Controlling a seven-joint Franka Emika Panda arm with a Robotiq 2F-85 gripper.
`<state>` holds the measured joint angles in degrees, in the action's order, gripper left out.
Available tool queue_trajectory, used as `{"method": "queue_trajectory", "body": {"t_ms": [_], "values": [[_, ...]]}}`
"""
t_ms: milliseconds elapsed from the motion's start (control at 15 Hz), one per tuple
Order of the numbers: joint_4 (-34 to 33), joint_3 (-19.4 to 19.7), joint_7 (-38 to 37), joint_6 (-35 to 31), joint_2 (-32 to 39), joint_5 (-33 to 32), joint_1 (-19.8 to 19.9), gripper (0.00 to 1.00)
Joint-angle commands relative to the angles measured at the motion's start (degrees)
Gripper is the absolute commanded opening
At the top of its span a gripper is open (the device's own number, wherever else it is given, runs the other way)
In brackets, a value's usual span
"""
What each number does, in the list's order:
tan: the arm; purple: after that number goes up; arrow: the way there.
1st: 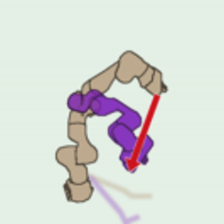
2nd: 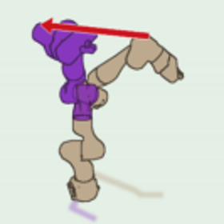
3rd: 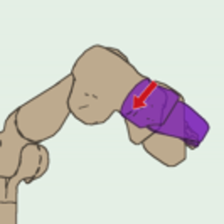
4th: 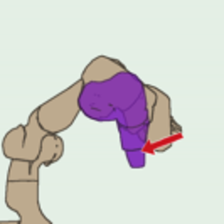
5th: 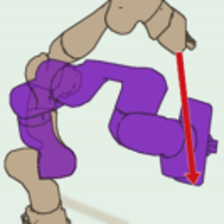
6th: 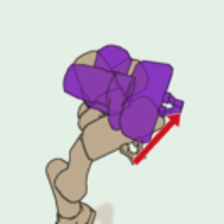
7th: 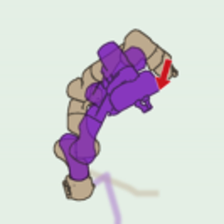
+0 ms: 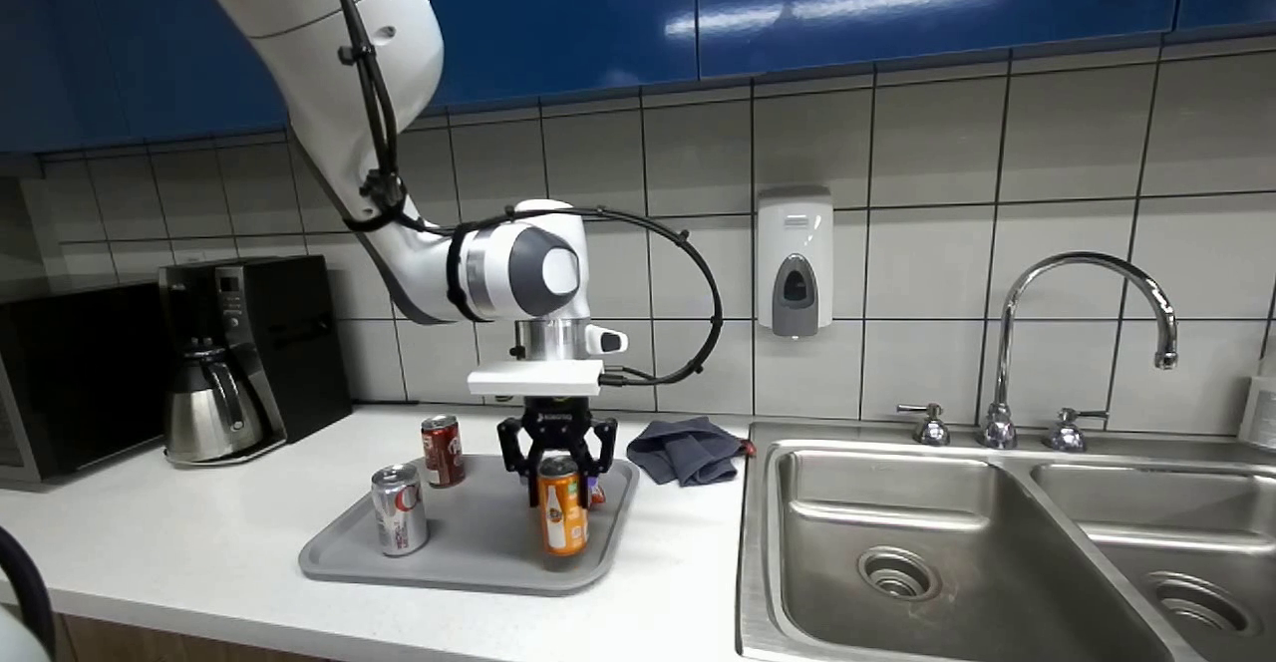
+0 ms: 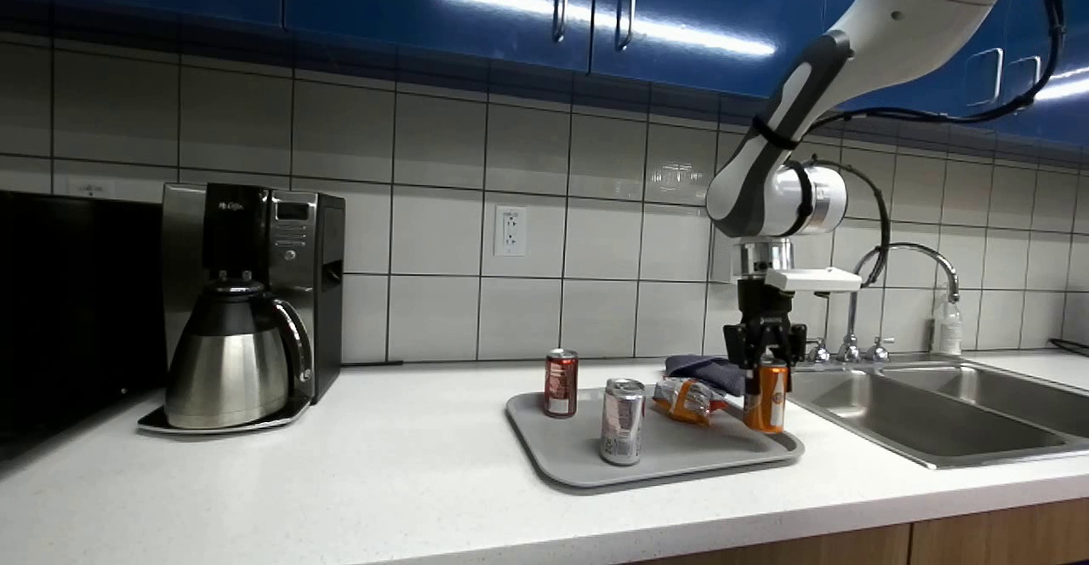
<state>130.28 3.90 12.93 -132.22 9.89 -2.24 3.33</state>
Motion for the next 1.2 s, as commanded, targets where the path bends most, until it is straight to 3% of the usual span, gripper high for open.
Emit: {"method": "queue_trajectory", "body": {"t_ms": [0,600,1133], "values": [[-0.46,1.08,1.65,4.51,-4.4,-0.41,2.09,0.38],[-4.48,5.06,8.58,4.28,-0.97,0.08,6.75,0.38],[-7.47,5.17,7.41,2.42,6.01,-1.01,7.72,0.38]]}}
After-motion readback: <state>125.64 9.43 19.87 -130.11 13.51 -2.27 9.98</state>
